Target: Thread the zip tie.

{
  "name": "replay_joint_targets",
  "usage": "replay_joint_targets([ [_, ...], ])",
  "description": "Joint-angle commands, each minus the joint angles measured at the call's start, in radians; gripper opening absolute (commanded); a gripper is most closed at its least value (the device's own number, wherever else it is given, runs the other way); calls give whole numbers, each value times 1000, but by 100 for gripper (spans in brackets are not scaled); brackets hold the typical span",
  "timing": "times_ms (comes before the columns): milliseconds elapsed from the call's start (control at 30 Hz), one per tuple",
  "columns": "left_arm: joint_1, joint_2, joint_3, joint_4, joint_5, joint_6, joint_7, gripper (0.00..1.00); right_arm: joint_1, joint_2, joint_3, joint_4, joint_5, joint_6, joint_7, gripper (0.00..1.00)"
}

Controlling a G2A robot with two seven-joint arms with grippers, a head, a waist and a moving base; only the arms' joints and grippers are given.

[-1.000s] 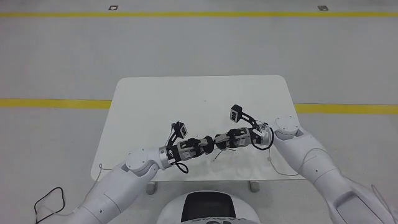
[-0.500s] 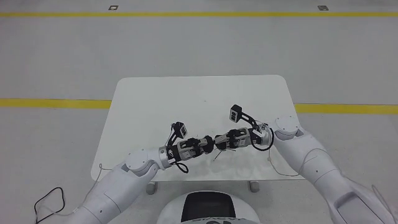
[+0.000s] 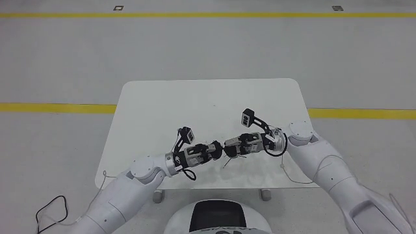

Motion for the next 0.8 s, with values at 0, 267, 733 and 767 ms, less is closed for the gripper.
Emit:
replay_joint_targets([
  [0, 3, 2, -5, 3, 13, -18, -1, 0, -5, 2, 10, -2, -2, -4, -13, 100],
  [267, 14, 6, -44, -4, 72, -33, -4, 0, -24, 9, 36, -24, -10, -4, -44, 100],
  [733, 54, 3, -100, -78, 380, -33, 212, 0, -24, 9, 36, -24, -10, -4, -44, 100],
  [767, 64, 2, -113, -91, 409, -33, 215, 0, -24, 9, 36, -24, -10, -4, -44, 100],
])
